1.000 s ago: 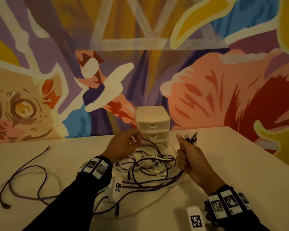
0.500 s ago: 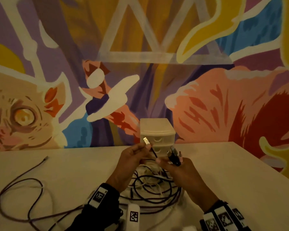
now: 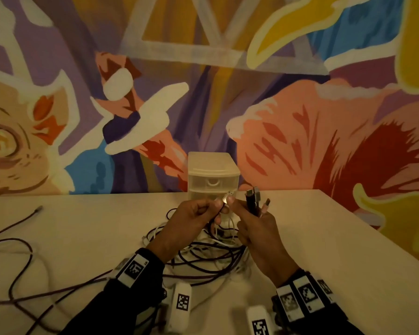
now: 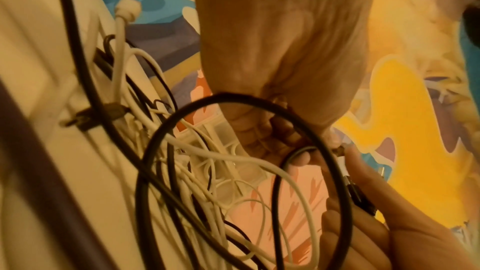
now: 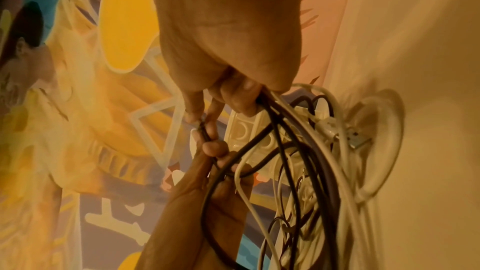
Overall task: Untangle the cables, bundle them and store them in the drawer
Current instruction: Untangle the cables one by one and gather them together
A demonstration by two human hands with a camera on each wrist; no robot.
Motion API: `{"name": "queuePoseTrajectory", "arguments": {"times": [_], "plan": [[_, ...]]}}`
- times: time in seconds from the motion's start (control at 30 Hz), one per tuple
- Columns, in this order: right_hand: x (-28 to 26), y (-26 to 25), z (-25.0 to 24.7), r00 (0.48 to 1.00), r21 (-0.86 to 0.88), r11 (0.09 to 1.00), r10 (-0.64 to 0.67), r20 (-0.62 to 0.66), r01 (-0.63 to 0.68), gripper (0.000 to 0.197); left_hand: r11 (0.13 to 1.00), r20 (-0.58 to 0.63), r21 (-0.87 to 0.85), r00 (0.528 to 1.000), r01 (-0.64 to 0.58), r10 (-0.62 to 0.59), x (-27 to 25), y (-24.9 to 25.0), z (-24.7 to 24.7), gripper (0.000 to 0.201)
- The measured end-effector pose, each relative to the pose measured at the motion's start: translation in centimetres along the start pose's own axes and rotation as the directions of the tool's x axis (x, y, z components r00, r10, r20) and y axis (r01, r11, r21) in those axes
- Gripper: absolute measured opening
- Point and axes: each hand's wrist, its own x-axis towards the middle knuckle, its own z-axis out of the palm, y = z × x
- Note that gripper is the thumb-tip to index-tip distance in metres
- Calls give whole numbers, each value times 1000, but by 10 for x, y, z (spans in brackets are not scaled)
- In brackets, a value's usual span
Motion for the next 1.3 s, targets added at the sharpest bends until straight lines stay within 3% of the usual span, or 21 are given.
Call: {"name": "queuePoseTrajectory", "arguments": {"times": [0.1,0.2,0.3,0.4,0.5,0.57,0.67,0.77,1.0,1.2,1.3], "plan": [[-1,-3,1,997,38,999,-16,-70,19,21,994,63,97,997,45,-51,-2,0,3,45],[2,-5,-5,993,78,996,-45,-108,53,25,992,167,112,983,52,-70,-4,-2,5,49],[2,-2,-5,999,29,999,-21,-39,22,38,991,141,131,989,24,-42,-2,-4,7,46],[-1,-3,-2,999,0,1000,-13,-52,13,36,984,161,174,986,22,-51,0,-7,9,45],[3,-7,-3,991,37,995,-87,-98,91,34,946,249,324,964,5,-90,-1,-2,8,49],[7,-14,-7,983,155,978,-118,-140,139,32,899,286,438,950,-16,-122,-3,4,6,54],[16,-32,-28,960,369,902,-140,-244,225,26,857,238,514,954,36,-182,-3,10,-4,58],[25,-39,-54,941,477,832,-149,-303,285,25,893,180,446,972,55,-150,0,14,-18,38],[22,-40,-67,973,704,683,-39,-227,192,43,892,76,451,997,-24,-12,2,22,-32,25],[13,-58,-79,945,559,787,-92,-313,262,41,853,-5,522,1000,1,2,4,32,-38,10],[11,-61,-72,938,394,885,-119,-325,249,35,873,-57,488,998,22,7,4,35,-38,5]]}}
